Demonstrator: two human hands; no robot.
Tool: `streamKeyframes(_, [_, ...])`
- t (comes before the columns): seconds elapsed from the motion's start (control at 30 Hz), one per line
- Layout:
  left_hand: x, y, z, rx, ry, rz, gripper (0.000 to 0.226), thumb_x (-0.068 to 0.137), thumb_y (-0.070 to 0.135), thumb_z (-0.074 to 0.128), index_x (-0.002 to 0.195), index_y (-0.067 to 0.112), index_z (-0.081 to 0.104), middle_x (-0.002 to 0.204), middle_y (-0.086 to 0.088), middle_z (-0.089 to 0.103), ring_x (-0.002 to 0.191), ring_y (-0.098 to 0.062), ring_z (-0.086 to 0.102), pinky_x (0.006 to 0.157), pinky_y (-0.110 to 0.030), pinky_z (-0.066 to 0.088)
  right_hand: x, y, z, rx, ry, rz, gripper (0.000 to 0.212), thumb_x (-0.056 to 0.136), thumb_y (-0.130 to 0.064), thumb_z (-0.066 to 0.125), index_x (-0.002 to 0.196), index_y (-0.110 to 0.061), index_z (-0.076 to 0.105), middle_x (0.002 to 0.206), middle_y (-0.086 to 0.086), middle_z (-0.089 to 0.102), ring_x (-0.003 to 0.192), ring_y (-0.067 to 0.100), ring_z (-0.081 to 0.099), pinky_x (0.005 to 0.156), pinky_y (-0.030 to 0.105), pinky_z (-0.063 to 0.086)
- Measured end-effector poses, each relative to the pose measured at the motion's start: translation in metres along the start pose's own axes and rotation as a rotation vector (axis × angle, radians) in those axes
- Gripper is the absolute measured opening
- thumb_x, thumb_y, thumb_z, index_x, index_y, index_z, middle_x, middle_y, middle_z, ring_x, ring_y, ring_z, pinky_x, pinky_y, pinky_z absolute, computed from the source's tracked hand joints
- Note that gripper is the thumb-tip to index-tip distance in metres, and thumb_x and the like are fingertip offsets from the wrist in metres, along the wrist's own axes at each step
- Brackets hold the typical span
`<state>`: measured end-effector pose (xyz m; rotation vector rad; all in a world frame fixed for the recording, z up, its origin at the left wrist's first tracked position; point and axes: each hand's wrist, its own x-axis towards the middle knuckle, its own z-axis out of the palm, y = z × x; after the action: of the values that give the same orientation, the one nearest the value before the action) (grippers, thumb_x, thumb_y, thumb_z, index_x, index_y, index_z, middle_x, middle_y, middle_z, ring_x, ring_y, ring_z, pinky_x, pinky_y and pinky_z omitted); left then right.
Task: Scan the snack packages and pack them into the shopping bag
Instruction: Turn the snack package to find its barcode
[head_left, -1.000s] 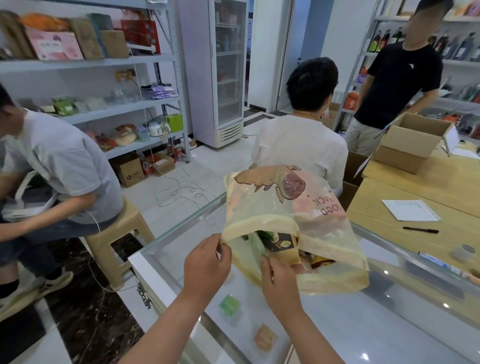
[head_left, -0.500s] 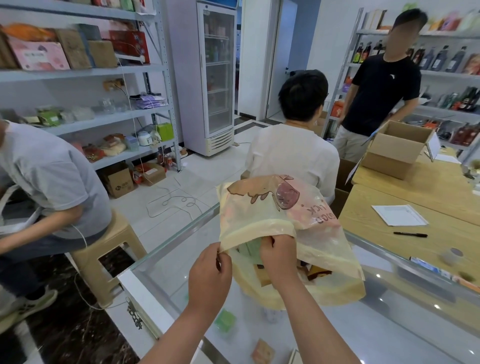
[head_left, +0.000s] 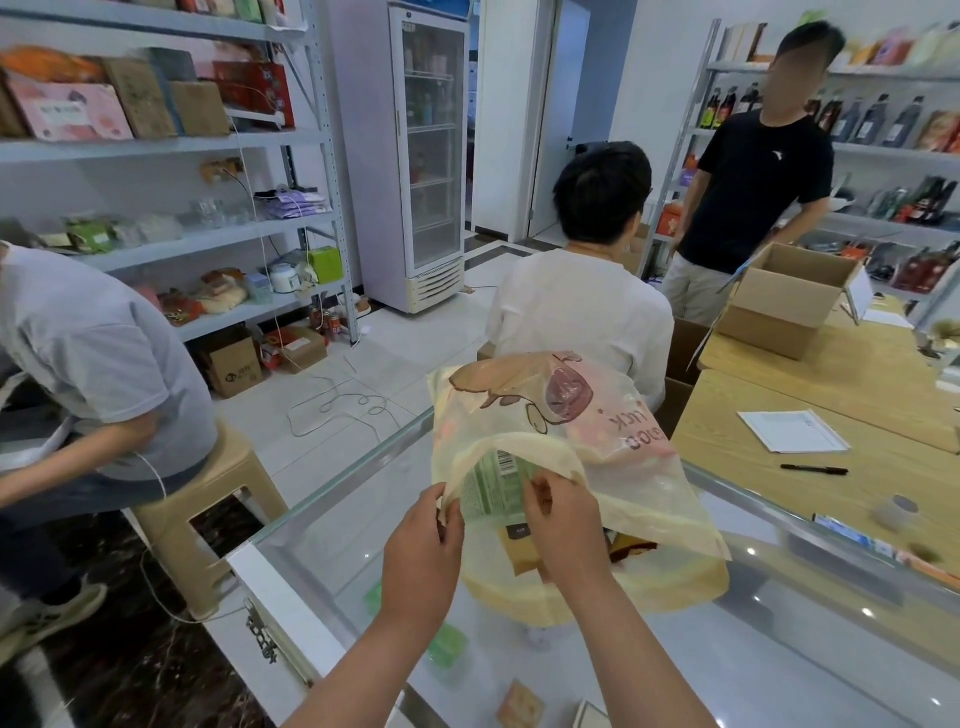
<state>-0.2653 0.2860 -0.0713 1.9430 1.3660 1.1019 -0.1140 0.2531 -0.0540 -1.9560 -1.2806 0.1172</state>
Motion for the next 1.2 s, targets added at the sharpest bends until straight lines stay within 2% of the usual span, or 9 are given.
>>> streamKeyframes(0.13, [-0.003,-0.002,0.006,0.016,0.003,-0.023,0.017,0.098,0.023,0.049,0.111,0.018,0.058,0.067,0.009,0.053,0.062,-0.007,0.051,0.052,-0.016,0.035,-0.026,0.028,-0.018,-0.197,0.209,-0.272,0.032,0.071,0.003,0.077,0.094,-0.009,0.059,0.088,0.004,0.058,0.081,0.018,0.056,0.073,0.017,0.041])
streamKeyframes(0.23, [-0.008,-0.010,0.008,0.088,0.012,-0.057,0.025,0.094,0.029,0.055,0.115,0.016,0.053,0.063,0.008,0.050,0.055,-0.010,0.049,0.047,-0.026,0.036,-0.033,0.056,-0.035,-0.330,0.447,-0.011,0.064,0.055,-0.007,0.088,0.104,-0.011,0.047,0.096,0.018,0.053,0.085,0.034,0.052,0.073,0.037,0.048])
streamKeyframes(0.37, [-0.013,-0.016,0.008,0.176,-0.026,-0.119,0.050,0.089,0.048,0.057,0.126,0.016,0.046,0.085,0.004,0.054,0.066,-0.015,0.054,0.048,-0.025,0.034,-0.036,0.089,-0.060,-0.441,0.292,0.315,0.086,0.061,-0.025,0.089,0.134,-0.019,0.045,0.135,0.025,0.036,0.122,0.045,0.037,0.094,0.056,0.040])
streamKeyframes(0.47, [-0.016,-0.017,0.006,0.297,-0.119,-0.127,0.063,0.086,0.060,0.053,0.134,0.023,0.038,0.087,0.007,0.054,0.067,-0.013,0.053,0.047,-0.023,0.032,-0.032,0.104,-0.074,-0.306,0.150,0.390,0.085,0.072,-0.039,0.081,0.144,-0.024,0.038,0.147,0.017,0.035,0.133,0.038,0.033,0.104,0.051,0.036])
streamKeyframes(0.57, [-0.018,-0.015,0.001,0.407,-0.191,-0.072,0.046,0.097,0.043,0.044,0.139,0.024,0.039,0.067,0.011,0.048,0.057,-0.011,0.045,0.045,-0.022,0.028,-0.035,0.115,-0.082,-0.084,0.079,0.353,0.075,0.077,-0.033,0.078,0.142,-0.023,0.042,0.135,0.008,0.053,0.125,0.029,0.047,0.100,0.044,0.042])
streamKeyframes(0.73, [-0.015,-0.007,-0.001,0.397,-0.148,-0.039,0.036,0.098,0.017,0.040,0.132,0.019,0.053,0.061,0.008,0.046,0.056,-0.017,0.044,0.044,-0.025,0.026,-0.045,0.115,-0.098,0.055,0.141,0.447,0.029,0.096,-0.008,0.045,0.120,-0.012,0.061,0.097,0.013,0.066,0.087,0.029,0.057,0.071,0.032,0.042])
streamKeyframes(0.9, [-0.010,0.000,-0.004,0.181,-0.067,-0.044,0.036,0.094,0.007,0.044,0.124,0.021,0.058,0.069,0.001,0.063,0.059,-0.019,0.054,0.051,-0.029,0.040,-0.025,0.104,-0.117,0.034,0.182,0.443,0.005,0.090,-0.001,0.050,0.090,-0.006,0.053,0.069,0.010,0.055,0.064,0.026,0.051,0.055,0.032,0.037])
streamKeyframes(1.07, [0.000,0.002,-0.004,0.282,-0.139,-0.088,0.024,0.100,0.023,0.040,0.084,0.011,0.054,0.068,-0.002,0.062,0.062,-0.021,0.057,0.058,-0.039,0.049,-0.014,0.097,-0.133,0.177,0.178,0.508,0.017,0.086,0.004,0.043,0.089,-0.009,0.053,0.079,0.017,0.061,0.064,0.029,0.064,0.051,0.030,0.051])
streamKeyframes(1.2, [0.003,0.006,-0.012,0.355,-0.109,-0.107,0.026,0.100,0.019,0.035,0.078,0.013,0.047,0.064,0.002,0.050,0.059,-0.019,0.047,0.048,-0.030,0.030,-0.017,0.095,-0.135,0.205,0.157,0.520,0.031,0.087,0.004,0.045,0.098,-0.012,0.070,0.090,0.012,0.070,0.062,0.024,0.068,0.050,0.024,0.053])
